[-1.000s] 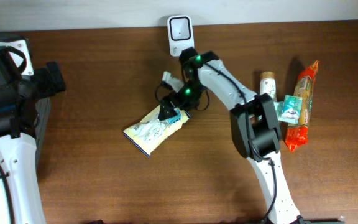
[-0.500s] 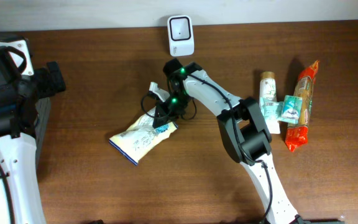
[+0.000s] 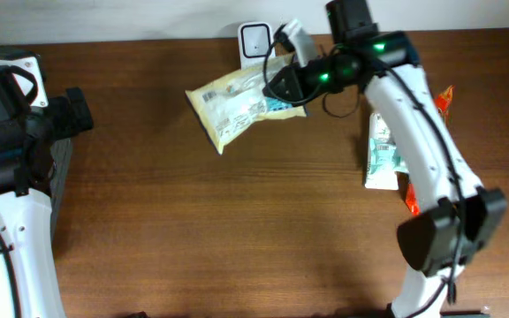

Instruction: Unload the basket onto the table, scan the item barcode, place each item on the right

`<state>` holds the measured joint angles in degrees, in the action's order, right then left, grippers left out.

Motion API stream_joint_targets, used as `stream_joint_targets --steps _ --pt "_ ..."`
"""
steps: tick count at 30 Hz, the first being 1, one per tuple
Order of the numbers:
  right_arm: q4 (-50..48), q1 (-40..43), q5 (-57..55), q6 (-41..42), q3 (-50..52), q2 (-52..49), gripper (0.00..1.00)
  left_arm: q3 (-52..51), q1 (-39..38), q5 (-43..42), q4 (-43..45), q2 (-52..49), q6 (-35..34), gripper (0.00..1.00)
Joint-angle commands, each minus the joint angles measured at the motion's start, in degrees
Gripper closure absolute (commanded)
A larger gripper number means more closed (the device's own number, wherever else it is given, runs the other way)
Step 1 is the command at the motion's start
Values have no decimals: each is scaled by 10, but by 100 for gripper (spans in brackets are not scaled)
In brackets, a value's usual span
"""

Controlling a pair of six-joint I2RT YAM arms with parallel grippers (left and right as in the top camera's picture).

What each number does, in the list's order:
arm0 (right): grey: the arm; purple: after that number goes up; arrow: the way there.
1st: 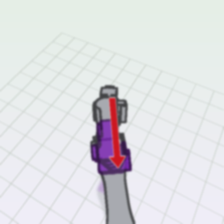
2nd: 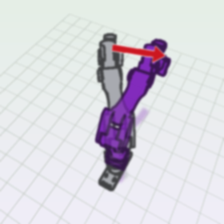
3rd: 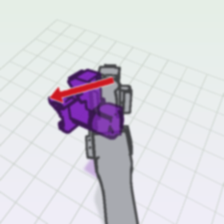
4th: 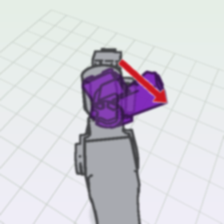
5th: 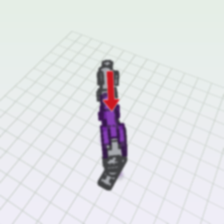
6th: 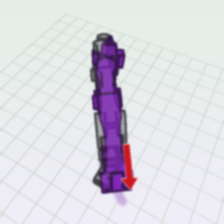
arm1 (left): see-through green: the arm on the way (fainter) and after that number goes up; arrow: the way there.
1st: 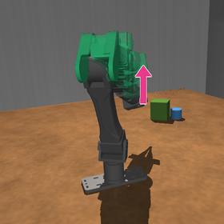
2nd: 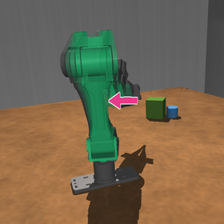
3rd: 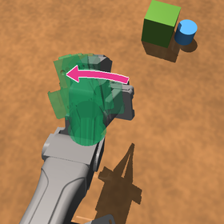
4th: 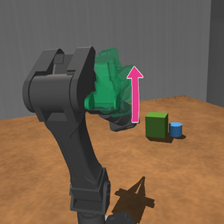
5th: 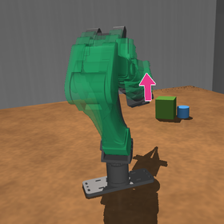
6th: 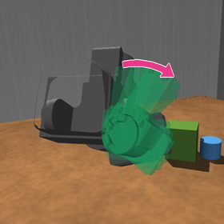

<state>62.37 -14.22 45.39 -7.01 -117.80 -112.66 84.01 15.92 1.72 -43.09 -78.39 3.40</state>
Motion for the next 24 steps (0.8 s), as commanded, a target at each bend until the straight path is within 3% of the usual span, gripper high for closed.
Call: stream_joint_targets --steps 1,9,20,24 --pt "-1 42 6 2 -3 64 96 5 1 -5 1 7 -6 1" --pt "14 75 -61 -5 -3 126 96 5 1 -5 1 7 -6 1" --pt "-9 68 -108 -97 -2 175 96 5 1 -5 -1 7 -6 1" --pt "-9 36 -202 -107 0 201 96 5 1 -5 -1 7 -6 1"
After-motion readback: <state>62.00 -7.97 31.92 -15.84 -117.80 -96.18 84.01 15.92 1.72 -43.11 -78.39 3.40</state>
